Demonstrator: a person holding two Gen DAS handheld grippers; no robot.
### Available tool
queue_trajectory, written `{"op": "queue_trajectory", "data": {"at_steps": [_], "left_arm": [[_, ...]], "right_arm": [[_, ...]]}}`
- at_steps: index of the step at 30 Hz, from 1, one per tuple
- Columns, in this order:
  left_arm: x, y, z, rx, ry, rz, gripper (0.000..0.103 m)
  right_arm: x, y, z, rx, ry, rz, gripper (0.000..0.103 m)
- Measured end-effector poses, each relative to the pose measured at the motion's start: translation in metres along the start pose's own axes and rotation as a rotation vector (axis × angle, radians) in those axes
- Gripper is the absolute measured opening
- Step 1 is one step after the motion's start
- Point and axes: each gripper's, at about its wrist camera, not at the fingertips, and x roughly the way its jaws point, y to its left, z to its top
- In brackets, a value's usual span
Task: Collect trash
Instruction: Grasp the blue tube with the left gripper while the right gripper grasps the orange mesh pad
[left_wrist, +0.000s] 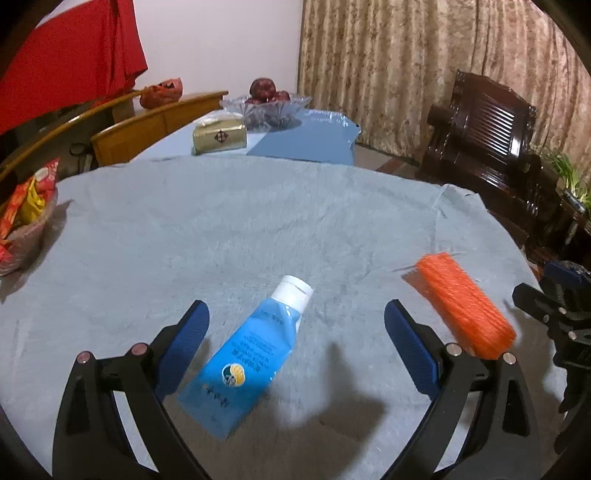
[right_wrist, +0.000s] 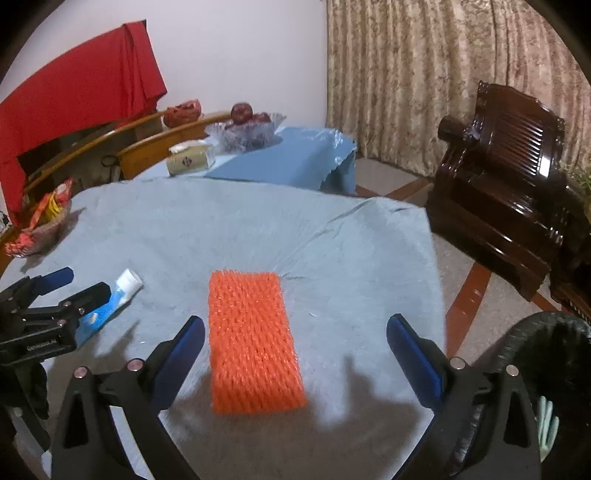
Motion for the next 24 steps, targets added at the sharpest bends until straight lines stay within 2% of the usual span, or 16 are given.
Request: {"op": "queue_trajectory", "data": {"at_steps": [12,16,17,19,21,22,24], "left_arm": [[0.016,0.015,-0.007,-0.042,0.037,-0.012,0.09],[0.02,0.013,-0.005,-0.033,0.049,-0.013,0.09],[0.023,0.012,-0.004,-0.03,0.054,-0.012,0.09],[0.027,0.012,-0.002,-0.03,0.061,-0.01,0.09],[0.032,0.012,0.0,-0.034,0.074,-0.011,0.09],[0.034,0.01,0.0,-0.034,0.081,-0.008,0.09],[0.041,0.009,0.002,-0.03,0.102,-0.008,0.081]], "right_arm": [[0.045,0.02,-0.008,-0.039,0.12,0.028,0.095],[0.053,0.018,-0.011,-0.032,0.171,0.056,0.075],[0.053,0.018,-0.011,-0.036,0.167,0.059,0.073],[0.05,0.019,-0.011,-0.041,0.165,0.076,0.054],[0.049,0.022,-0.008,-0.053,0.165,0.107,0.04],[0.048,0.023,-0.007,-0.062,0.16,0.101,0.035],[0.048,0.025,-0.004,-0.071,0.15,0.102,0.031]]}}
